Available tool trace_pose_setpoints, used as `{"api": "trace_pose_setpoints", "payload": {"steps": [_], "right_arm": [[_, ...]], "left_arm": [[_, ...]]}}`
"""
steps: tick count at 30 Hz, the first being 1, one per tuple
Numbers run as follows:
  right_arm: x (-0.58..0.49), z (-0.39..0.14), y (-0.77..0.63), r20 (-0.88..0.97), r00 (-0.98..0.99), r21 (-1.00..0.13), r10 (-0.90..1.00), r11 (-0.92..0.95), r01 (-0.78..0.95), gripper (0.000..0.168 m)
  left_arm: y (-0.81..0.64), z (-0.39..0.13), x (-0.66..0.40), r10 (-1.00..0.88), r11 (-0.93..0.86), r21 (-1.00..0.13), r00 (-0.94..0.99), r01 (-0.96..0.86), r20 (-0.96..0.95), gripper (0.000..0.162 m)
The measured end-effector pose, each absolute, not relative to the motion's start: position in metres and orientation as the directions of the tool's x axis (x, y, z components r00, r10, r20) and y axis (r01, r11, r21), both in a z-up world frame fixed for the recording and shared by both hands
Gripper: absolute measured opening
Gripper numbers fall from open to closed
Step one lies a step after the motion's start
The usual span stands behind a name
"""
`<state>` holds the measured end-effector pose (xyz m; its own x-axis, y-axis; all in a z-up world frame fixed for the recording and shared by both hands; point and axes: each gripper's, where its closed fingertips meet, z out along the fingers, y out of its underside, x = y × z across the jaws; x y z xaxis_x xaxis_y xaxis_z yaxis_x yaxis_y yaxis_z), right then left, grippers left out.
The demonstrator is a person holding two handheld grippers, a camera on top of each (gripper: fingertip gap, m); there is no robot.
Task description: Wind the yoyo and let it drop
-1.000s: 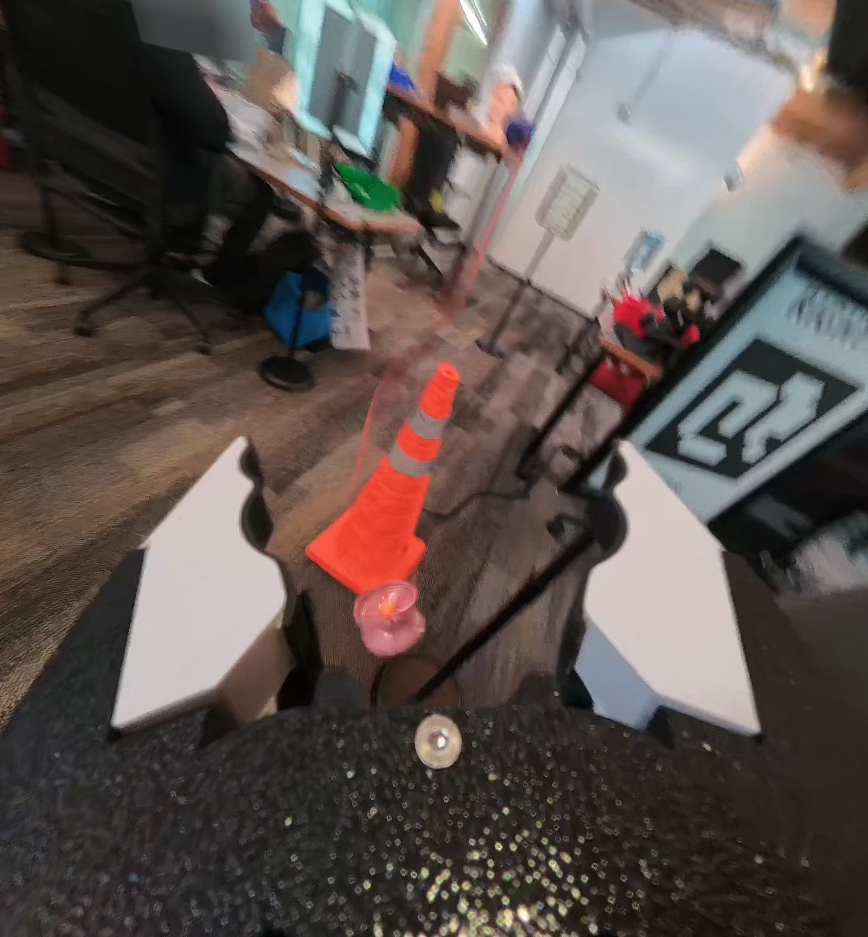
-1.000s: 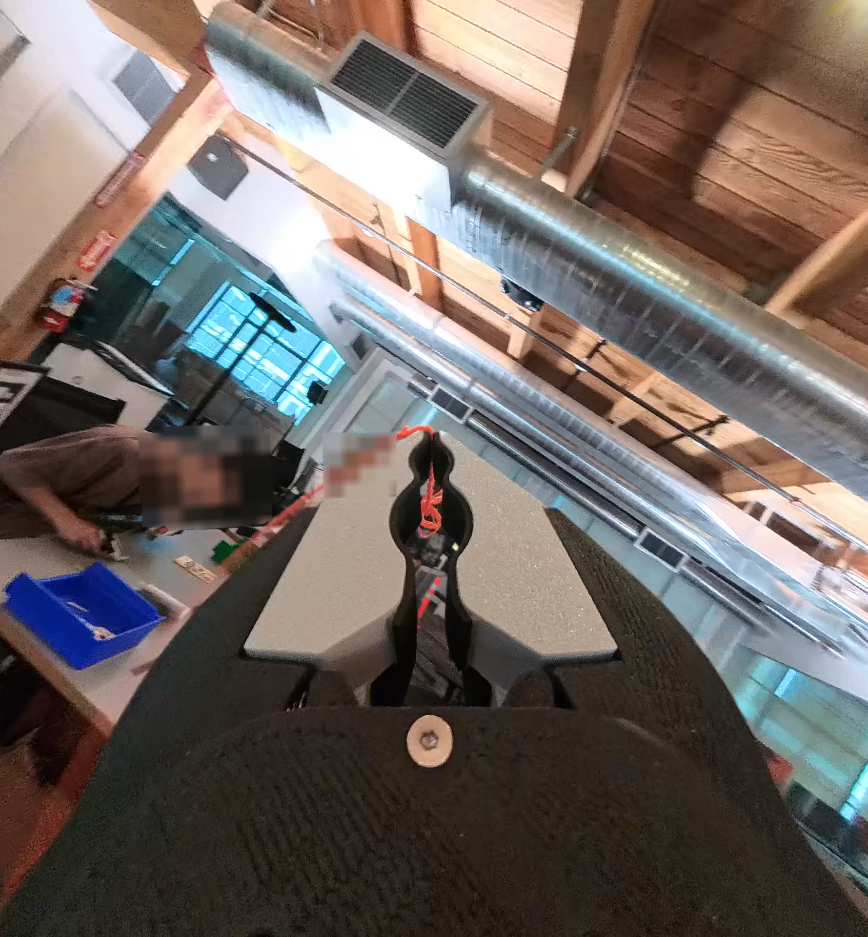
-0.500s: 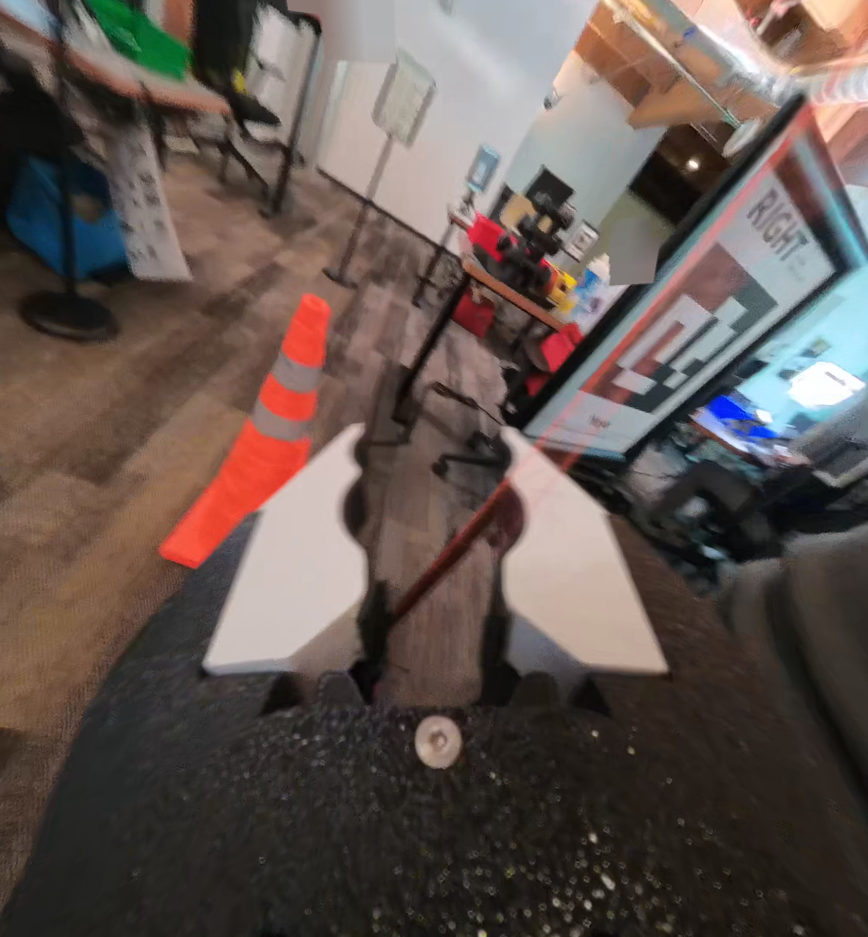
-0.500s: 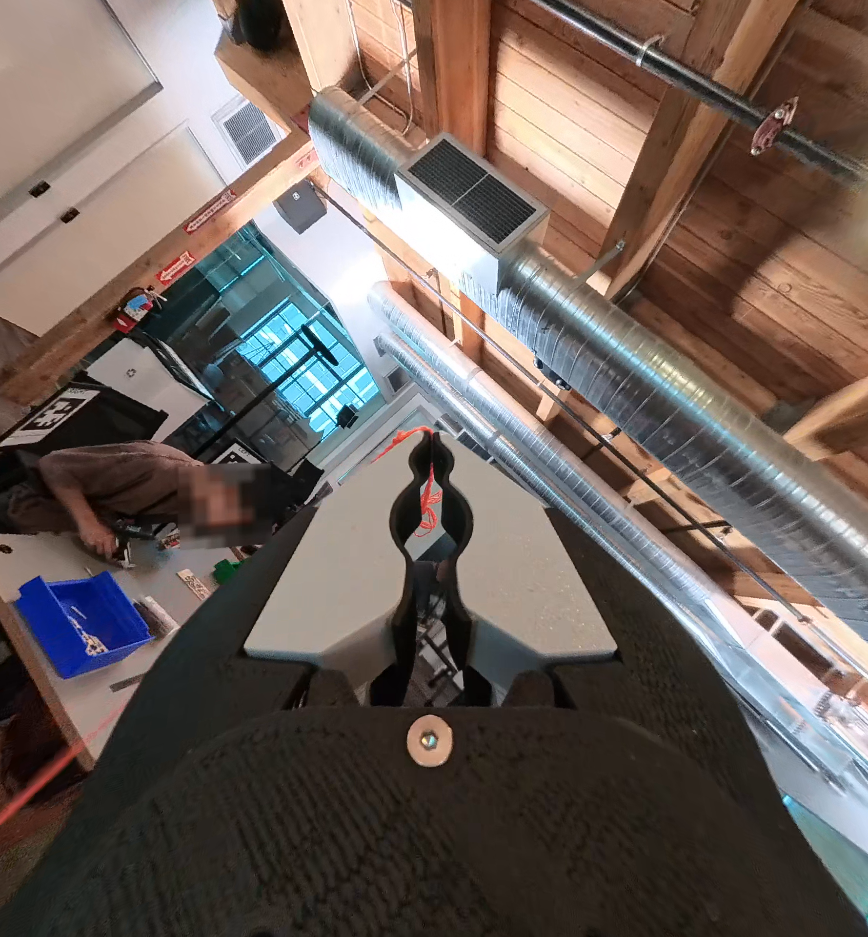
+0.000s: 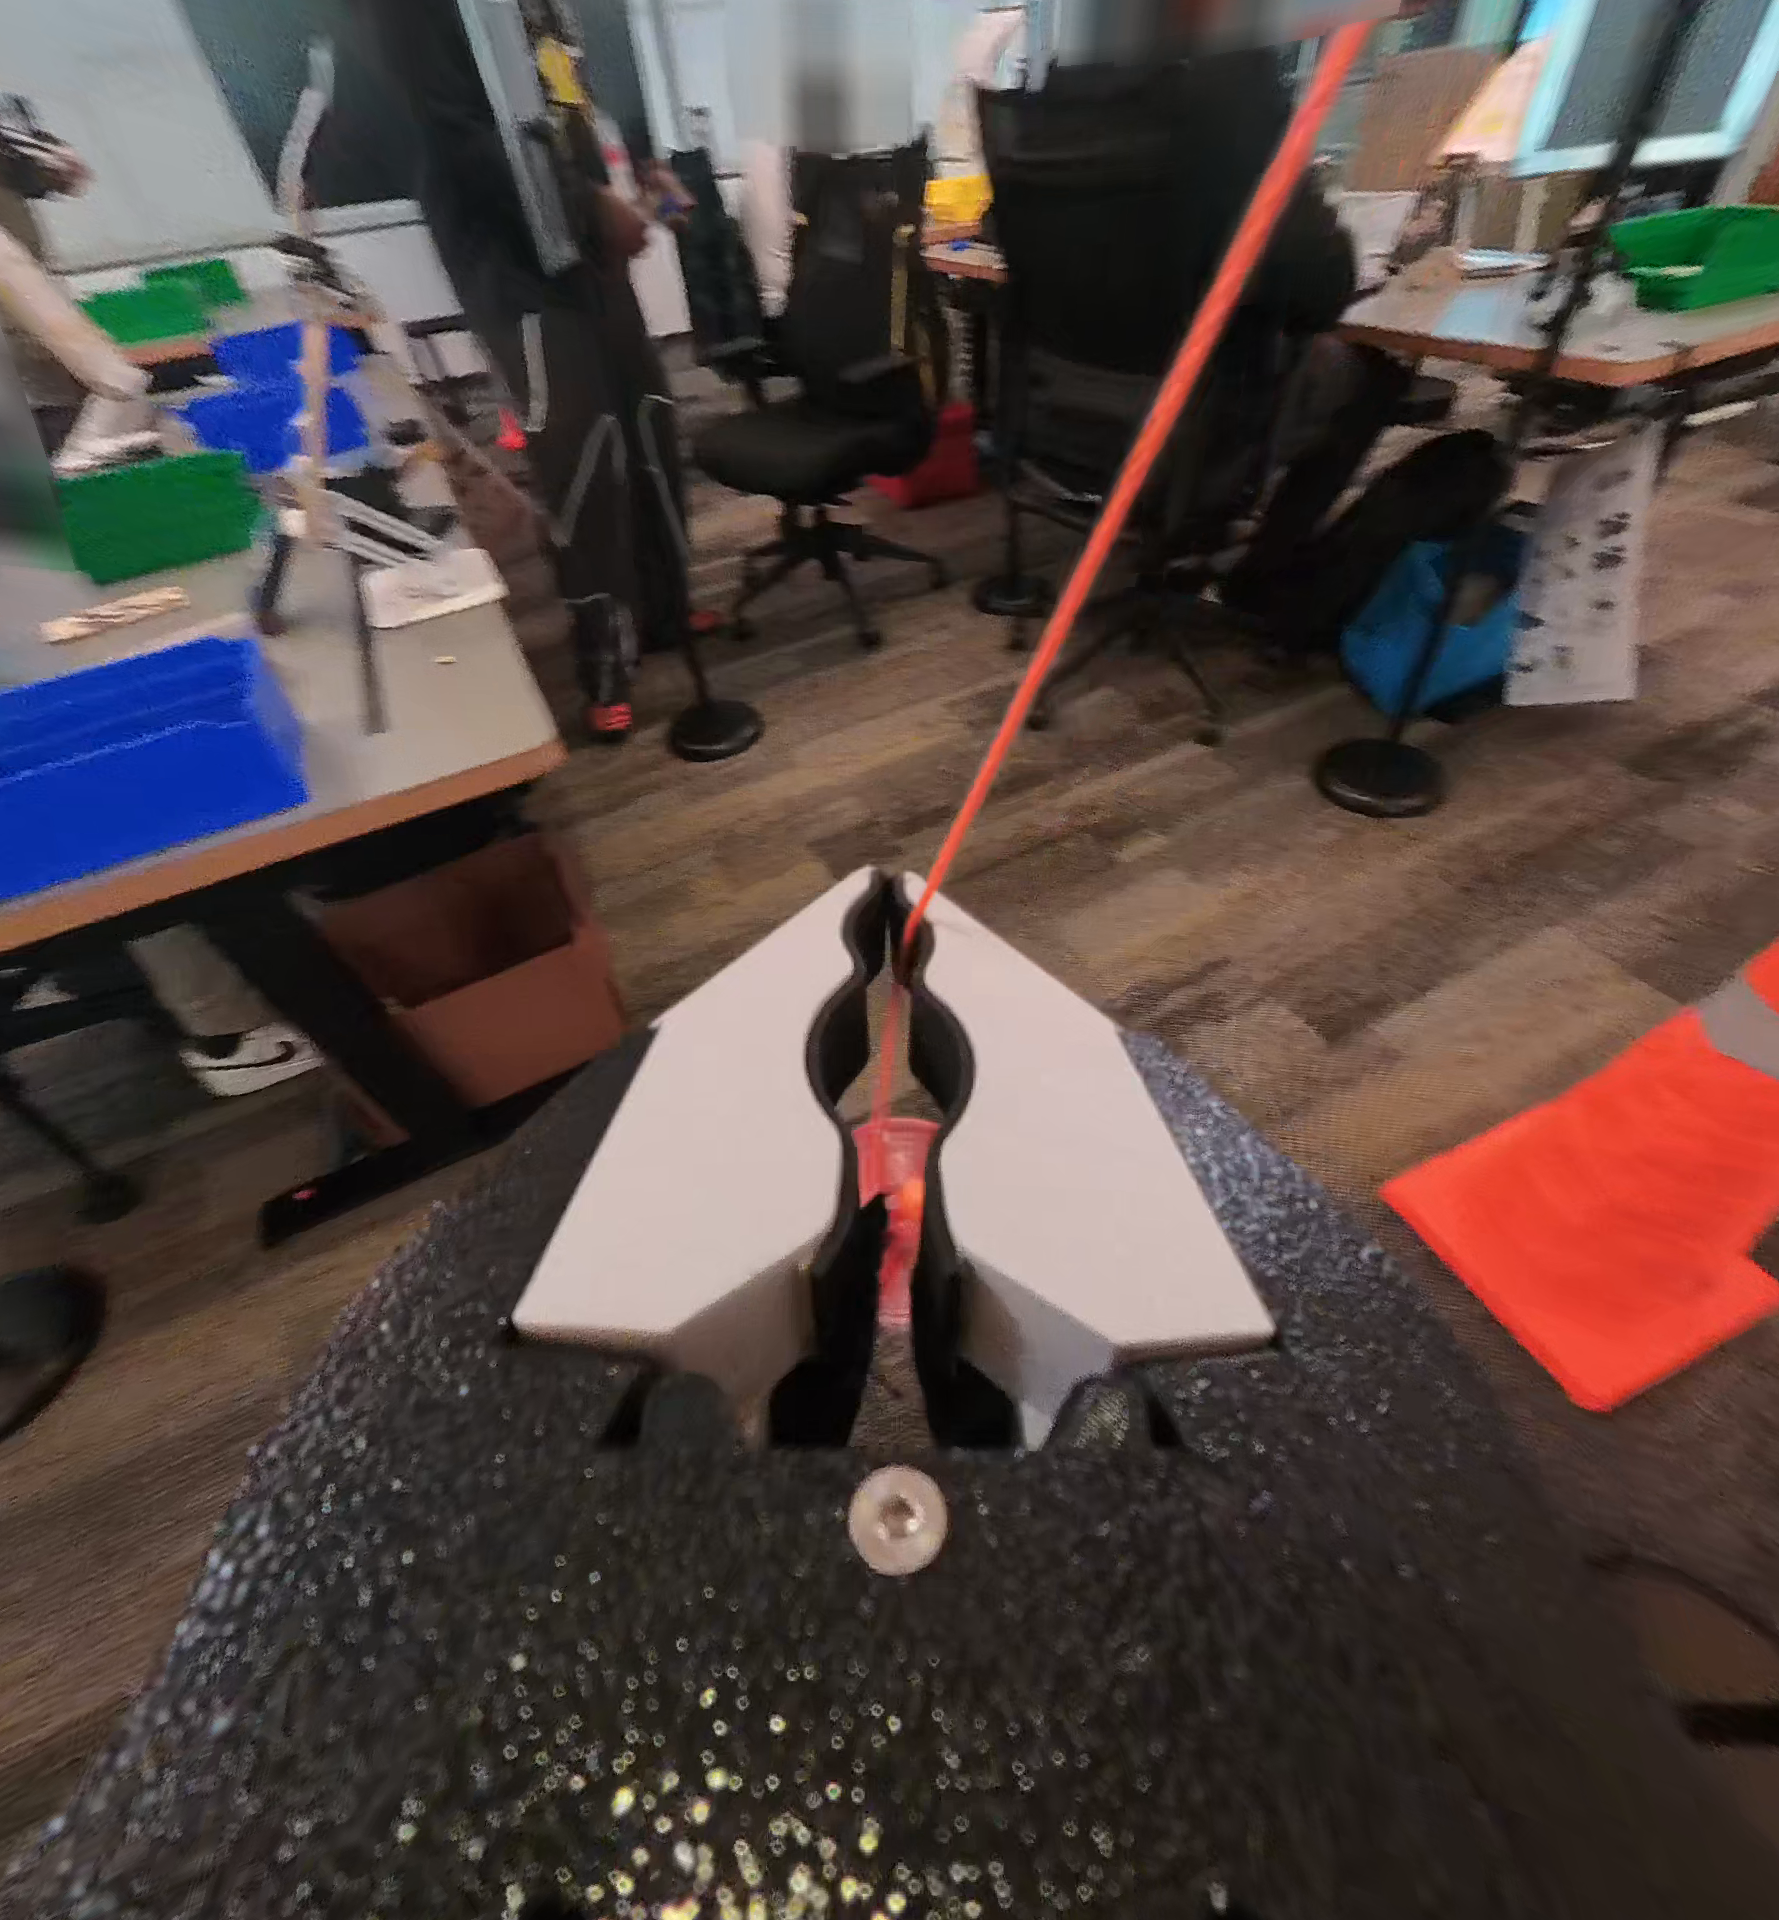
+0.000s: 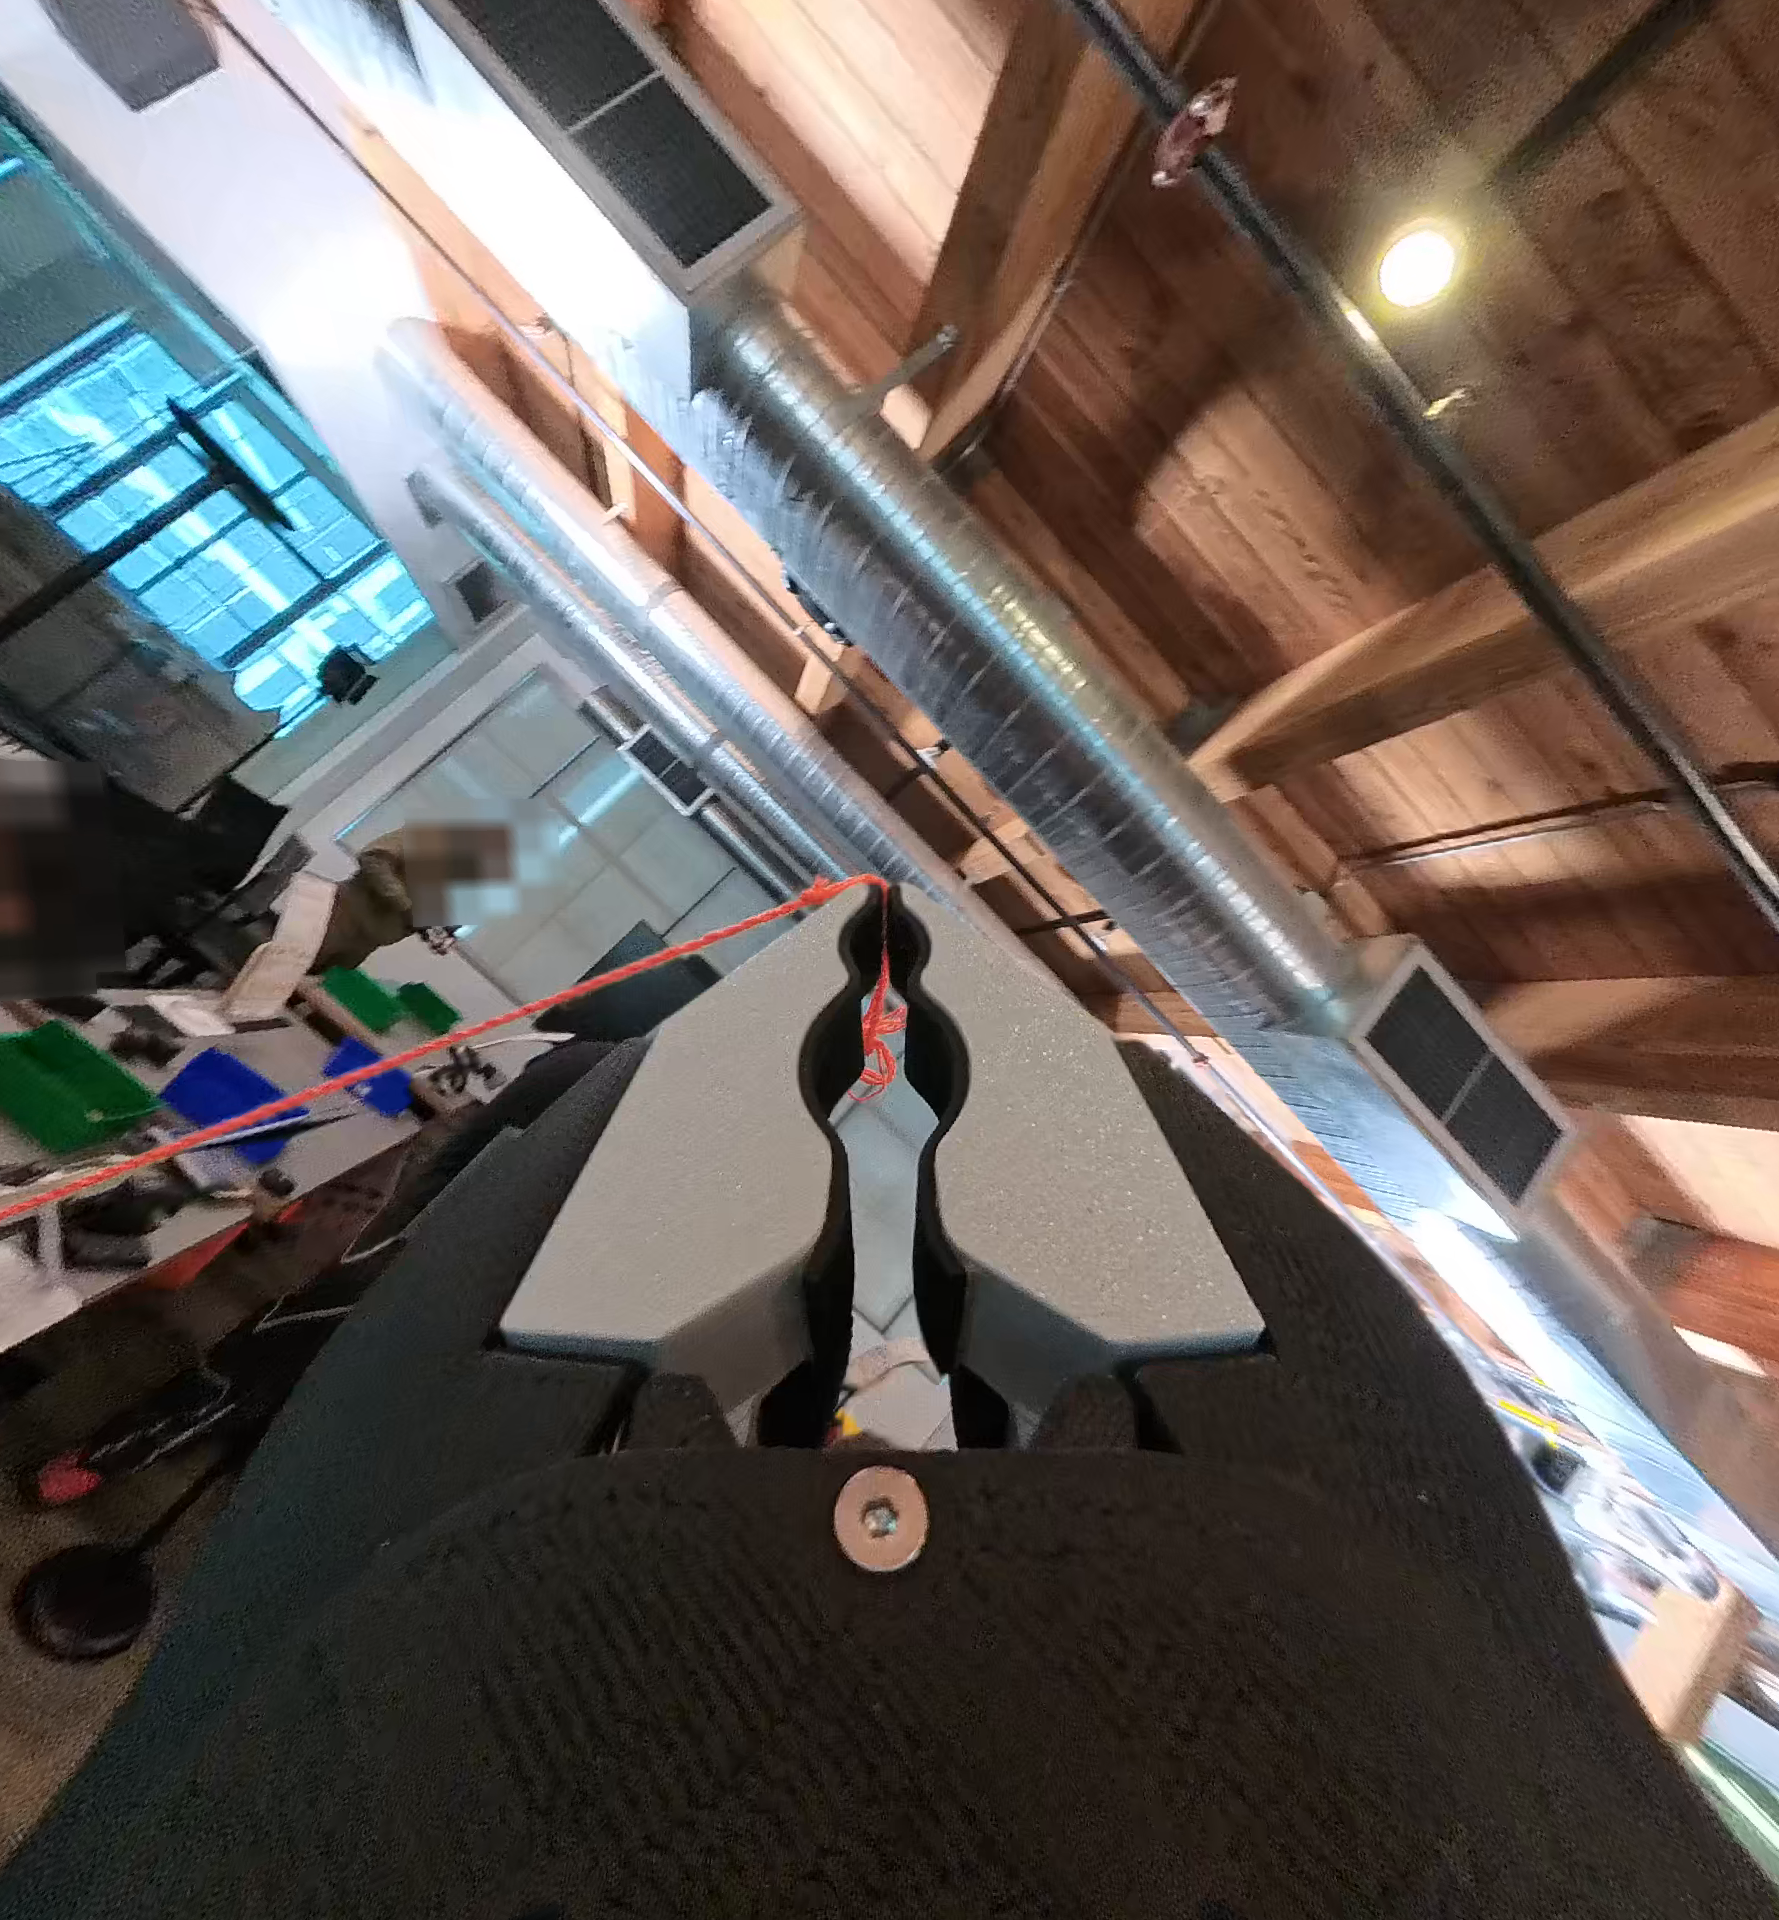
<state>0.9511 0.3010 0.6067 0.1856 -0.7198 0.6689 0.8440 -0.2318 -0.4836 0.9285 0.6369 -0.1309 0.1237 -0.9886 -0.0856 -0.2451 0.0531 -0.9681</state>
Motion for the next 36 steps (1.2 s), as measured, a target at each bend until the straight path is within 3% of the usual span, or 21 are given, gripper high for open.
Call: {"api": "trace_pose_setpoints", "payload": {"steps": [8, 15, 26, 36], "right_arm": [[0.916, 0.678, 0.263, 0.517, 0.202, -0.453, -0.832, -0.065, 0.889, 0.0], [0.871, 0.714, 0.269, 0.407, 0.427, -0.434, -0.807, 0.241, 0.868, 0.0], [0.808, 0.718, 0.357, 0.465, 0.605, -0.469, -0.646, 0.4, 0.788, 0.0], [0.689, 0.685, 0.463, 0.581, 0.728, -0.499, -0.365, 0.547, 0.672, 0.0]], "left_arm": [[0.736, -0.089, 0.827, -0.907, 0.068, -0.977, 0.396, -0.202, -0.145, 0.0], [0.773, -0.065, 0.691, -0.765, 0.117, -0.966, 0.599, -0.229, -0.235, 0.0], [0.775, -0.052, 0.453, -0.493, 0.032, -0.967, 0.838, -0.252, -0.235, 0.0], [0.704, -0.095, 0.202, -0.173, -0.19, -0.965, 0.973, -0.183, -0.15, 0.0]]}}
